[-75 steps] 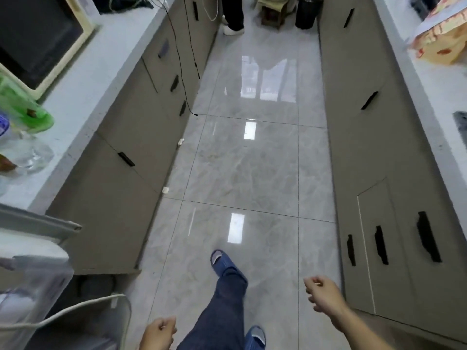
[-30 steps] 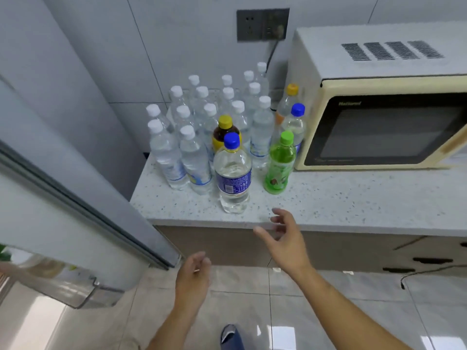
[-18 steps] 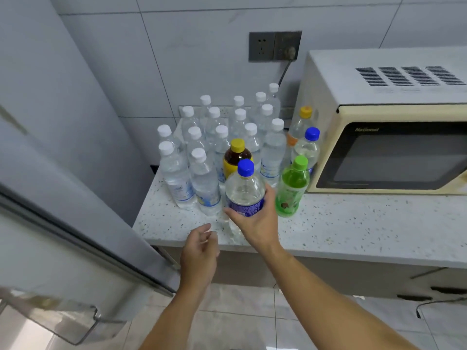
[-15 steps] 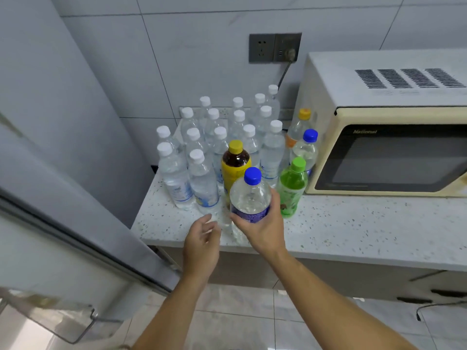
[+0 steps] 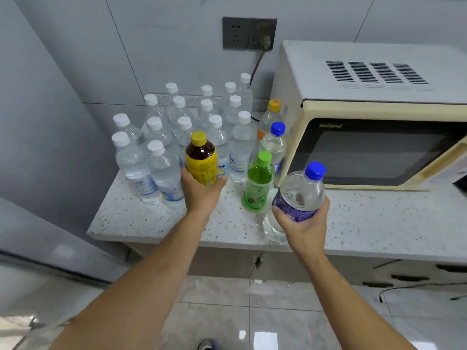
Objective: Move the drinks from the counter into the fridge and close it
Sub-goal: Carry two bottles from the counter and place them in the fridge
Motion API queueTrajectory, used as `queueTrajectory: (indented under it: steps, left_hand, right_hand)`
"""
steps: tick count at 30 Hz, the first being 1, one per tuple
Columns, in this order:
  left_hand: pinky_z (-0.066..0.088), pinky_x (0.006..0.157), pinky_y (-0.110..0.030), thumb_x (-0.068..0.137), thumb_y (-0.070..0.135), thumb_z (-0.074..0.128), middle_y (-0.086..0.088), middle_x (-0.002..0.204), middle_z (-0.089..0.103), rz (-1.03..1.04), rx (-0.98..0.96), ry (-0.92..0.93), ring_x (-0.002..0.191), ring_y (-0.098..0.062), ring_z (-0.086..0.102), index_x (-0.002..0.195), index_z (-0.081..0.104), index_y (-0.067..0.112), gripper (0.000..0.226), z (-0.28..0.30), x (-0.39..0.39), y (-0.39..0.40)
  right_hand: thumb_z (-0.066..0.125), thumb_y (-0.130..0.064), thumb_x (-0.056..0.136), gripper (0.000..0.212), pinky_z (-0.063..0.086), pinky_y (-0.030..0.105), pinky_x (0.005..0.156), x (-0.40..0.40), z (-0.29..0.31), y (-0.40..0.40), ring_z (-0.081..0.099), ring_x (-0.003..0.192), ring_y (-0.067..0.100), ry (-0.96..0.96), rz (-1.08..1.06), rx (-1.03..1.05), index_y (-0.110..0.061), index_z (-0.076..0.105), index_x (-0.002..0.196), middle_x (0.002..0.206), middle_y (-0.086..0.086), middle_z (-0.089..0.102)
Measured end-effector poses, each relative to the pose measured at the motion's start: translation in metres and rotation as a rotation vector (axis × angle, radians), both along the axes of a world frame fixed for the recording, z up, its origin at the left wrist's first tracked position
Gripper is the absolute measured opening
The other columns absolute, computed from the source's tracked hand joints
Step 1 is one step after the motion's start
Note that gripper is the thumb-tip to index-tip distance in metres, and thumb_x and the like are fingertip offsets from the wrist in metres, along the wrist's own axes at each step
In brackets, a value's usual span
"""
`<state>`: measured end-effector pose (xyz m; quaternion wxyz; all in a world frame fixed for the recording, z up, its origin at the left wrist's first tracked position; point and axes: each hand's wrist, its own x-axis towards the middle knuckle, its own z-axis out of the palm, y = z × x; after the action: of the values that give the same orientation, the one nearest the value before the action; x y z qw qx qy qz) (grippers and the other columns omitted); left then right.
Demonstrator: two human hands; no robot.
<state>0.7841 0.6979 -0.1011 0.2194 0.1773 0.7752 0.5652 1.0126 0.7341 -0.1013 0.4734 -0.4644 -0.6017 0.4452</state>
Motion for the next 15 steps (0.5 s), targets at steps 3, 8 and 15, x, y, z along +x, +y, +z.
queueTrajectory:
  steps: [3,8,15]
  left_hand:
    - [0.051,0.096,-0.044,0.059,0.043,0.090,0.002,0.133,0.050,0.114,-0.003,-0.015,0.115,-0.022,0.055,0.139,0.030,0.027,0.101,0.003,0.001,0.013]
    - [0.057,0.076,-0.037,0.057,0.038,0.087,0.008,0.115,0.058,0.067,0.039,0.016,0.094,-0.016,0.063,0.116,0.034,0.040,0.080,0.003,0.009,0.000]
    - [0.045,0.068,-0.020,0.049,0.046,0.088,0.028,0.095,0.065,-0.001,0.012,0.096,0.087,0.003,0.062,0.103,0.043,0.064,0.073,0.005,0.042,-0.063]
  right_hand:
    - [0.092,-0.028,0.062,0.084,0.049,0.004,0.072,0.001,-0.001,0.008,0.058,0.101,-0.009,0.006,-0.001,-0.036,-0.038,0.038,0.126,0.105,-0.037,0.054]
    - [0.092,-0.028,0.063,0.085,0.053,0.011,0.075,0.000,-0.001,0.012,0.058,0.101,-0.009,-0.034,0.066,-0.035,-0.040,0.034,0.124,0.105,-0.041,0.051]
    - [0.092,-0.034,0.058,0.088,0.047,0.002,0.075,0.008,-0.003,0.002,0.056,0.104,-0.014,-0.014,0.151,-0.006,-0.055,0.033,0.119,0.111,-0.043,0.050]
